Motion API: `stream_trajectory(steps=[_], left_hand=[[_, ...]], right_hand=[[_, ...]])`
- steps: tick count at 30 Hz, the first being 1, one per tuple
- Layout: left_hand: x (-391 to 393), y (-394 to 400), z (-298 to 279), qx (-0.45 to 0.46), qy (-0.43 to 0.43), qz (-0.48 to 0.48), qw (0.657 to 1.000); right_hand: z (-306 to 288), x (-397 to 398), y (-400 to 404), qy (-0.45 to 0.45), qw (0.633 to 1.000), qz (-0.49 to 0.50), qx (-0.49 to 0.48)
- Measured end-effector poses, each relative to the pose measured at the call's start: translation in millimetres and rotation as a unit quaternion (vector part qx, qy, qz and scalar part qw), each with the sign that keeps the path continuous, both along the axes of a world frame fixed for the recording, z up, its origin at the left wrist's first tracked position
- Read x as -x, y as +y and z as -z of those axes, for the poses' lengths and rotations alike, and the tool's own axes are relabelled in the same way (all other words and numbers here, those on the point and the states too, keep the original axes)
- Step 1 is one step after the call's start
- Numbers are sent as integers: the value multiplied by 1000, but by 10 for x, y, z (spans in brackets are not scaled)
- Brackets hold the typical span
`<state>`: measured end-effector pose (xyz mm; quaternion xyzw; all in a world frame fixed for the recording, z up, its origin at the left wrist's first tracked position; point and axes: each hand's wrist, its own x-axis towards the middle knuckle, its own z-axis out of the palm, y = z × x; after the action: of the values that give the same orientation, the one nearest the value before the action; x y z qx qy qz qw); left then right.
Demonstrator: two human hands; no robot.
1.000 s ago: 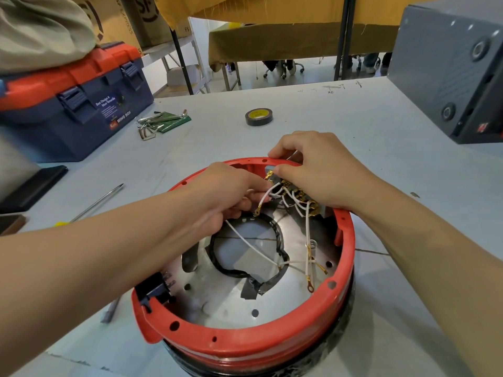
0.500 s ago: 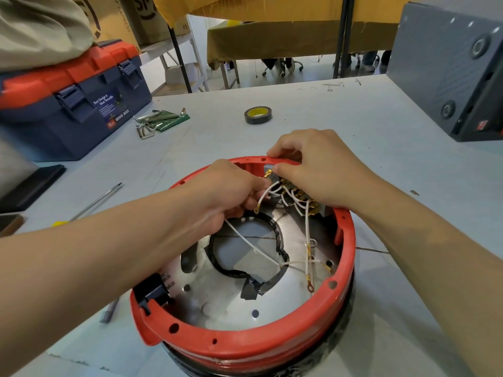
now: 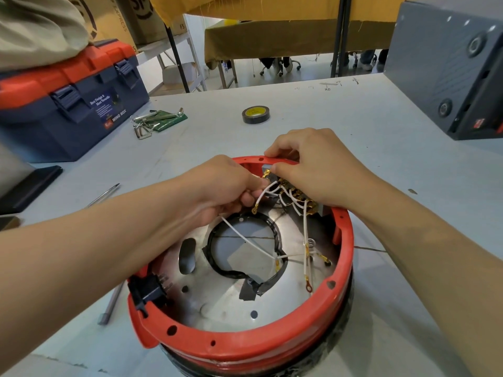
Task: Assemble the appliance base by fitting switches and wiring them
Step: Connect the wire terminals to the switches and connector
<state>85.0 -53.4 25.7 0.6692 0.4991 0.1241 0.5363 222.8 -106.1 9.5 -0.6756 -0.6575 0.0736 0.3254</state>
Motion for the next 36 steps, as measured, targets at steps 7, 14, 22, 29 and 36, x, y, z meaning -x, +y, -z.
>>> stream_trajectory(steps=[7,14,22,29,36], left_hand=[[96,32,18,51,-56,30,997],[124,51,32,55,-64,37,996],[87,59,-21,73,-30,48,996],[72,86,-43,95,-12,55,994],[81,99,-8,87,-20,56,994]], right_hand=[[-7,0,-11,13,1000,-5,6],[11,-7,1,20,1000,-4,5],[9,-5,-9,28,1000,-8,4],[11,1,-11,33,999,-7,4],[4,1,-14,30,999,-6,8]])
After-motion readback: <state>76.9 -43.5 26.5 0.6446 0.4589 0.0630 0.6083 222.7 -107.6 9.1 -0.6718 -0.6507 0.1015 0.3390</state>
